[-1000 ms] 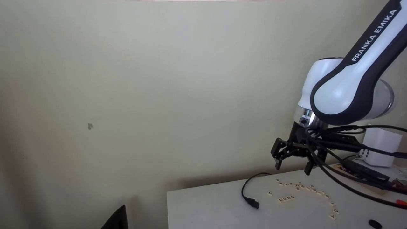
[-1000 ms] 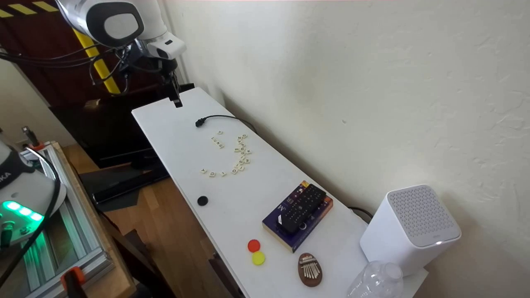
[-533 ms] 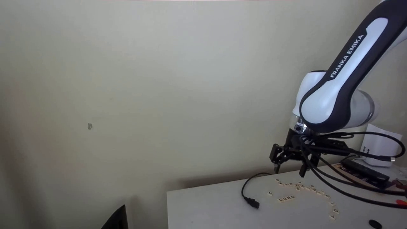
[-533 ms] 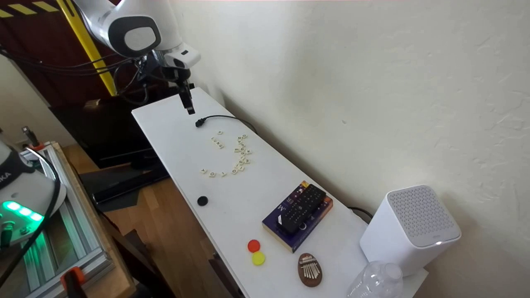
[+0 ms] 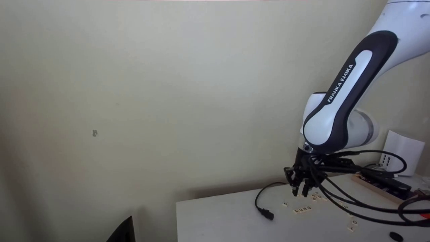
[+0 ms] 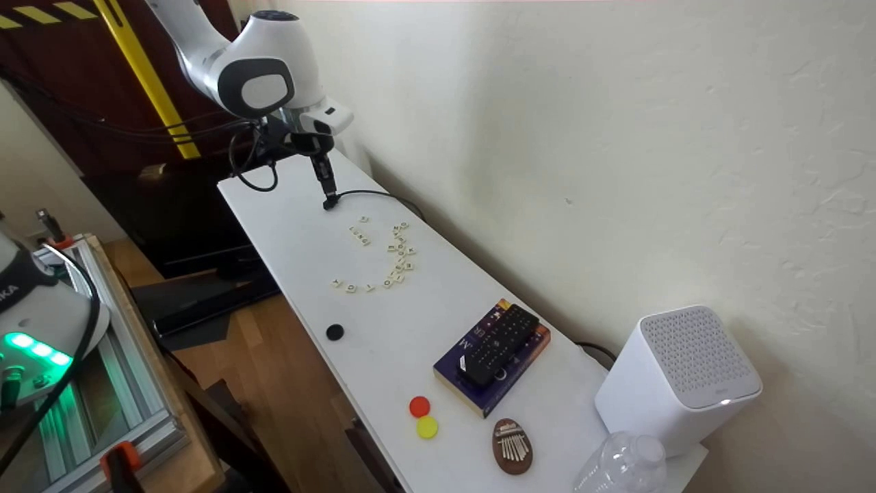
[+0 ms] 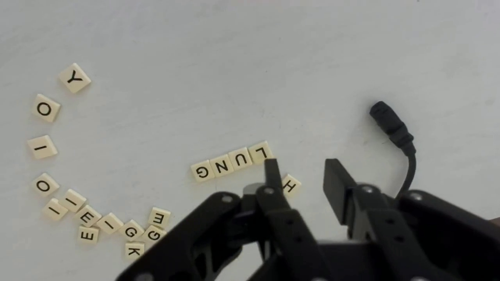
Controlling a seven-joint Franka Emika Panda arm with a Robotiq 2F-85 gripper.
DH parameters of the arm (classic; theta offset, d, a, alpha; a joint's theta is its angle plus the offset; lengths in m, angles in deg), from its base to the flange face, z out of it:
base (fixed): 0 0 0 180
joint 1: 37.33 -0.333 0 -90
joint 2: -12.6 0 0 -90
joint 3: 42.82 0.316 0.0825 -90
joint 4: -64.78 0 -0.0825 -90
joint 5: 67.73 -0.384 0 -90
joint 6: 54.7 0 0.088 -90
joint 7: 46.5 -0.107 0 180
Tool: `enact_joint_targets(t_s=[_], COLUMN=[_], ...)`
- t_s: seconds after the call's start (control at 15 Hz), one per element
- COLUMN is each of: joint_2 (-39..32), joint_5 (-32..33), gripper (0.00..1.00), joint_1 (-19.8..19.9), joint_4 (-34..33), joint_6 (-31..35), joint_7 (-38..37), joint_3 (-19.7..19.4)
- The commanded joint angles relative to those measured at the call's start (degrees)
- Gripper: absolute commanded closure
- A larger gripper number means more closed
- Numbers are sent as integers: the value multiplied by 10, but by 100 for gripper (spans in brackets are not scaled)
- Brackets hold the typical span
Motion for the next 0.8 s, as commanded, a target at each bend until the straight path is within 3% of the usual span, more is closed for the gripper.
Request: enact_joint_targets(t_s=[0.0, 0.07, 0.73], joint_2=[-49, -57, -109], joint_5=[0, 0, -4], gripper=[95, 100, 100], joint_1=[-23, -26, -41], joint_4=[-38, -43, -77], joint_6=[-9, -11, -7], joint_7=[17, 18, 21], joint_3=[-15, -18, -39])
